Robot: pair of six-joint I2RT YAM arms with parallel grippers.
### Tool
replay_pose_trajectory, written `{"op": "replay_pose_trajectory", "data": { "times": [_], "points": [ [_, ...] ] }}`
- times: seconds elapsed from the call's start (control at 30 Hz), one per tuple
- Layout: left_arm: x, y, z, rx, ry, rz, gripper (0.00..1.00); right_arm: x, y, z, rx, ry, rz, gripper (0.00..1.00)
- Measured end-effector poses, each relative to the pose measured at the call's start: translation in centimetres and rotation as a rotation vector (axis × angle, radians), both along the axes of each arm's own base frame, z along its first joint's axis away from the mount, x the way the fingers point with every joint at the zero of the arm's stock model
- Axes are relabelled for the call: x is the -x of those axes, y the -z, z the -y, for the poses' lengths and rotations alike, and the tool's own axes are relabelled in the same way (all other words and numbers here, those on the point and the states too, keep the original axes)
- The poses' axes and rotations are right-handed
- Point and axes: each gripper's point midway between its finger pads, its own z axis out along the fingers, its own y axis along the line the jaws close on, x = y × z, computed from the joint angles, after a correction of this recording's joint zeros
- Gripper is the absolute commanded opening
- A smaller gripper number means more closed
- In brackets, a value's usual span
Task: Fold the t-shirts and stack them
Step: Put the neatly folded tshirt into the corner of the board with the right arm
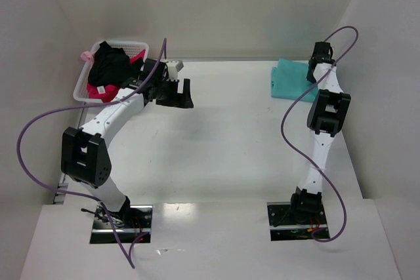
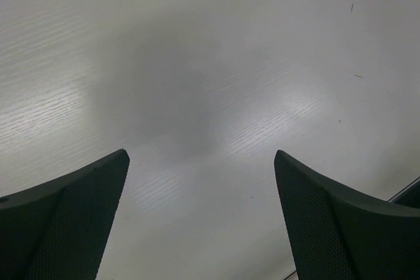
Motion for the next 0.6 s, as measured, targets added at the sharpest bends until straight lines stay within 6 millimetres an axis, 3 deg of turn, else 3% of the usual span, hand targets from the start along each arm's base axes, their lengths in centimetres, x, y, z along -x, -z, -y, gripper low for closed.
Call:
{"op": "replay_pose_trajectory", "data": {
  "times": [0.13, 0.17, 0.3, 0.47, 0.6],
  "points": [
    [0.1, -0.1, 0.1, 0.007, 0.006, -0.001, 0.99, -0.2, -0.8, 0.5, 0.031, 0.006, 0.008, 0.45],
    [0.1, -0.1, 0.2, 0.007, 0.007, -0.002, 0.99, -0.3, -1.0, 0.7, 0.037, 0.007, 0.011, 0.6],
    [0.1, -0.1, 0.2, 0.008, 0.008, -0.003, 0.99, -0.2, -1.1, 0.8, 0.053, 0.014, 0.007, 0.82],
    [0.3, -0.1, 0.3, 0.015, 0.014, -0.009, 0.99, -0.3, -2.7, -0.2, 0.047, -0.002, 0.025, 0.99],
    [0.4, -1.0, 0.5, 0.031, 0.024, 0.002, 0.99, -0.3, -7.3, -4.3, 0.055, -0.066, 0.085, 1.0]
  ]
}}
